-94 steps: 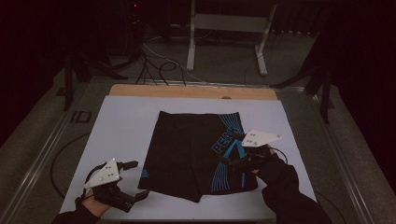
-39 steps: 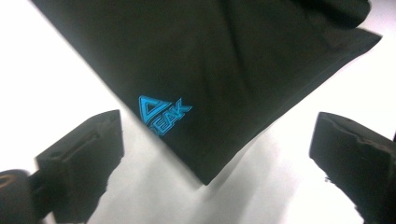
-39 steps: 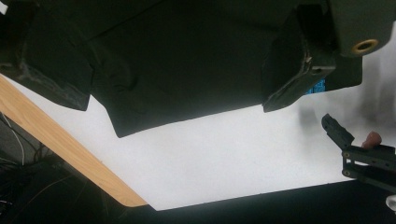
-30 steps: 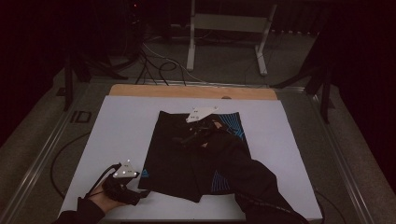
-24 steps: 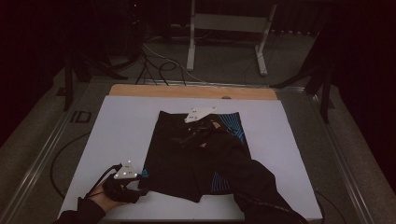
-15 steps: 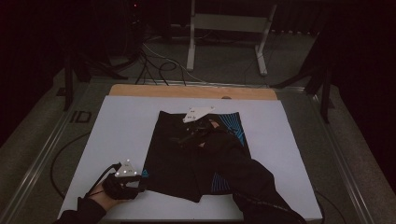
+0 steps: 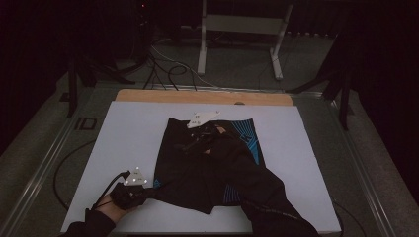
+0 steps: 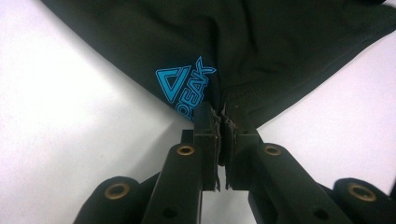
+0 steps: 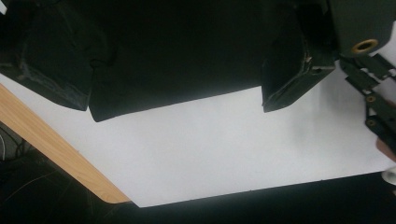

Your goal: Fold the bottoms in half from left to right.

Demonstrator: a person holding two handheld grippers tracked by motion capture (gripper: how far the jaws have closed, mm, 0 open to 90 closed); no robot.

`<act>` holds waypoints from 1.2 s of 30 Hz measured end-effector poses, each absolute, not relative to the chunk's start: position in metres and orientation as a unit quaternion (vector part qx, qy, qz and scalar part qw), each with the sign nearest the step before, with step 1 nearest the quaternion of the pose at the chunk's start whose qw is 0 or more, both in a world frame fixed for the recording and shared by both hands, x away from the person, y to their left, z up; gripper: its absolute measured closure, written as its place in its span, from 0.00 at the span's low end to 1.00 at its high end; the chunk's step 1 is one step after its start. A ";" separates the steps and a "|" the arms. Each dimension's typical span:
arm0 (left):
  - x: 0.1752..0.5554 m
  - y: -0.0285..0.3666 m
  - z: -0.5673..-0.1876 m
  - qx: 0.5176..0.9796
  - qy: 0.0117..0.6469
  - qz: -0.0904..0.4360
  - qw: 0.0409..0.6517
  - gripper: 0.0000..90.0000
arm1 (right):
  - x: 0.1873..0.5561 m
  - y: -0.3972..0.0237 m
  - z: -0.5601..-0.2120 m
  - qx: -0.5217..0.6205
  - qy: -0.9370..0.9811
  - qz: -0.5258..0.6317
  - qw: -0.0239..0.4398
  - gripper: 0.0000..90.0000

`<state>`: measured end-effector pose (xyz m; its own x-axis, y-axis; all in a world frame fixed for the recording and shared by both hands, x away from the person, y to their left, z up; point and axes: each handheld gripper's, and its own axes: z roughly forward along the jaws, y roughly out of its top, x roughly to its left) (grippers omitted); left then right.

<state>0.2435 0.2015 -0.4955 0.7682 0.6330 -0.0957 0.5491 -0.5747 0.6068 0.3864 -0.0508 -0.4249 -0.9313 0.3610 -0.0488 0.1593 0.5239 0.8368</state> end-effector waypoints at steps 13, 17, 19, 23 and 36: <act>0.243 0.200 -0.491 0.879 0.342 0.071 0.326 0.95 | 0.406 -0.032 -0.442 0.167 0.864 0.464 0.097 0.11; 0.243 0.202 -0.487 0.874 0.342 0.077 0.335 0.96 | 0.412 -0.024 -0.447 0.167 0.867 0.460 0.095 0.11; 0.244 0.203 -0.486 0.872 0.344 0.075 0.341 0.96 | 0.417 -0.020 -0.448 0.167 0.867 0.459 0.096 0.11; 0.243 0.203 -0.484 0.869 0.342 0.076 0.350 0.96 | 0.425 -0.011 -0.451 0.172 0.866 0.460 0.096 0.11; 0.243 0.203 -0.485 0.871 0.340 0.074 0.347 0.96 | 0.444 0.011 -0.473 0.203 0.862 0.451 0.108 0.11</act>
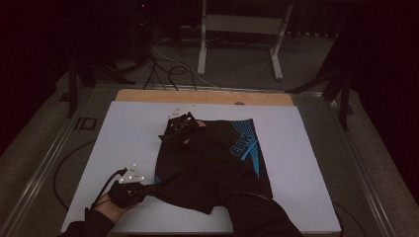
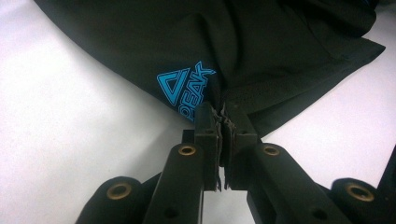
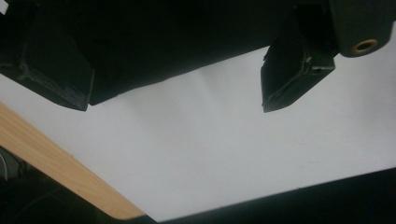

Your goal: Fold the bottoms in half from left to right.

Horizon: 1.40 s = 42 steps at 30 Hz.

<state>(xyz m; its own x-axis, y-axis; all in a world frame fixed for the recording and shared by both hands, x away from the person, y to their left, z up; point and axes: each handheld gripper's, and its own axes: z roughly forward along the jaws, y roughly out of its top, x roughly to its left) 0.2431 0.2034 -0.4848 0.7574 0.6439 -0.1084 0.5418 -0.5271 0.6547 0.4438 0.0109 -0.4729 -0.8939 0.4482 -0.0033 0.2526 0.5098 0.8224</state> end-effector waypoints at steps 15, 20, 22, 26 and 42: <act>0.242 0.204 -0.485 0.869 0.340 0.076 0.351 0.95 | 0.462 0.031 -0.491 0.291 0.844 0.430 0.132 0.20; 0.242 0.204 -0.485 0.869 0.340 0.076 0.351 0.95 | 0.466 0.035 -0.501 0.325 0.845 0.403 0.137 0.30; 0.242 0.204 -0.485 0.869 0.340 0.077 0.351 0.95 | 0.468 0.036 -0.503 0.329 0.846 0.397 0.137 0.32; 0.242 0.203 -0.485 0.870 0.339 0.077 0.351 0.95 | 0.472 0.041 -0.510 0.353 0.845 0.376 0.140 0.43; 0.242 0.203 -0.485 0.871 0.336 0.075 0.350 0.95 | 0.477 0.056 -0.523 0.359 0.859 0.334 0.150 0.55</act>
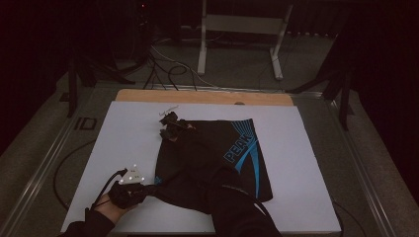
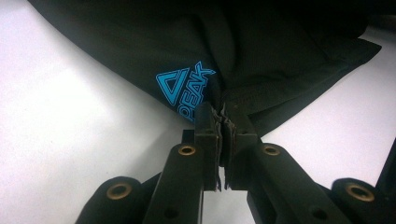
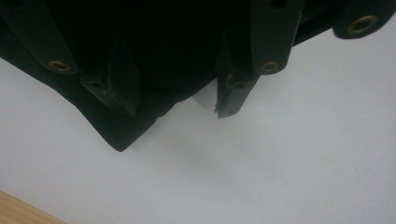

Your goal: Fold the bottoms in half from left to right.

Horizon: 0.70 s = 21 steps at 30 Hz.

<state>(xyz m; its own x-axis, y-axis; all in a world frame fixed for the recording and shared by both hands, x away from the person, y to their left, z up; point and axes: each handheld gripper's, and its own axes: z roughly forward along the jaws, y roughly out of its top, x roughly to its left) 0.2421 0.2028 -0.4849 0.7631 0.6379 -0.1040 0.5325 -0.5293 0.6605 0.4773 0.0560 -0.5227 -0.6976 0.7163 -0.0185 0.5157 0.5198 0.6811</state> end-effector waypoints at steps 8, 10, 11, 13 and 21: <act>0.242 0.203 -0.485 0.871 0.336 0.075 0.349 0.95 | 0.476 0.057 -0.520 0.353 0.866 0.316 0.159 0.70; 0.242 0.202 -0.485 0.871 0.336 0.075 0.350 0.95 | 0.477 0.055 -0.520 0.355 0.866 0.314 0.160 0.75; 0.242 0.202 -0.485 0.872 0.336 0.075 0.349 0.95 | 0.477 0.054 -0.519 0.354 0.867 0.313 0.161 0.78; 0.242 0.202 -0.485 0.872 0.336 0.075 0.349 0.95 | 0.478 0.052 -0.519 0.351 0.868 0.310 0.165 0.82; 0.242 0.202 -0.485 0.871 0.336 0.075 0.350 0.95 | 0.481 0.045 -0.515 0.339 0.878 0.308 0.142 0.97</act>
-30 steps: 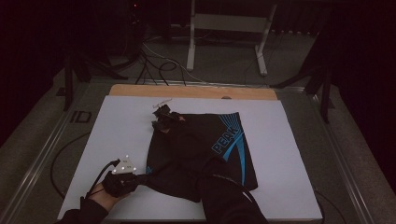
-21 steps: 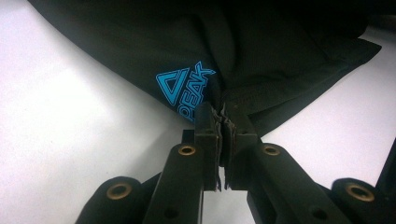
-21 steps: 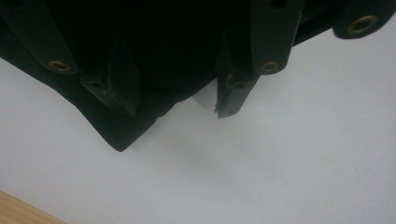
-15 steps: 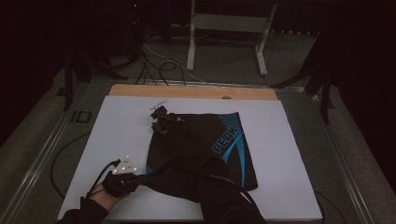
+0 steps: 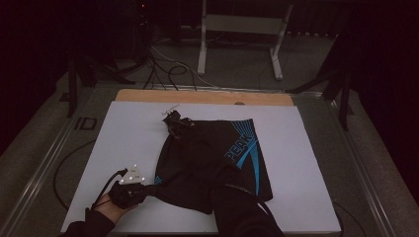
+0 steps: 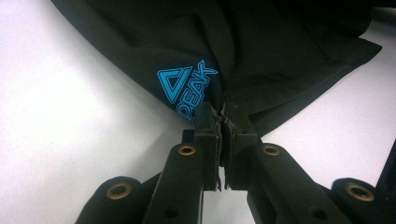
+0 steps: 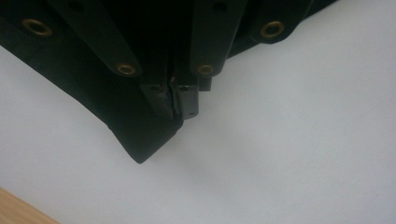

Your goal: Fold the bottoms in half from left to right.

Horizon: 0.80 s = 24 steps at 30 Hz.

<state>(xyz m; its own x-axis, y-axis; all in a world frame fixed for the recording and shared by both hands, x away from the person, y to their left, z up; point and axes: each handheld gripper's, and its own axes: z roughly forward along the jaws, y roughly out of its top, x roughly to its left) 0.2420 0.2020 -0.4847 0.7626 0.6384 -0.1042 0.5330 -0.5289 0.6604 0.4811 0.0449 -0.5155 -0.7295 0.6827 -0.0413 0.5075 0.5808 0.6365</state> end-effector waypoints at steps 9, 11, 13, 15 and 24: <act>0.241 0.200 -0.482 0.871 0.331 0.076 0.355 0.95 | 0.479 0.035 -0.506 0.308 0.885 0.317 0.147 0.98; 0.240 0.199 -0.480 0.870 0.330 0.075 0.358 0.95 | 0.479 0.033 -0.503 0.307 0.884 0.322 0.147 0.98; 0.240 0.199 -0.478 0.870 0.328 0.075 0.360 0.95 | 0.479 0.030 -0.500 0.302 0.883 0.327 0.149 0.98; 0.239 0.197 -0.476 0.869 0.326 0.072 0.364 0.95 | 0.478 0.028 -0.497 0.303 0.881 0.330 0.149 0.98; 0.236 0.190 -0.469 0.870 0.315 0.075 0.371 0.95 | 0.475 0.017 -0.485 0.294 0.880 0.339 0.155 0.98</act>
<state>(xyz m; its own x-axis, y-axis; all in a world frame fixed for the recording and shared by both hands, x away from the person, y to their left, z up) 0.2360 0.1899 -0.4688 0.7899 0.6044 -0.1038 0.4930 -0.5253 0.6935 0.4749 0.0168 -0.4849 -0.7786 0.6232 -0.0732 0.4128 0.5966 0.6882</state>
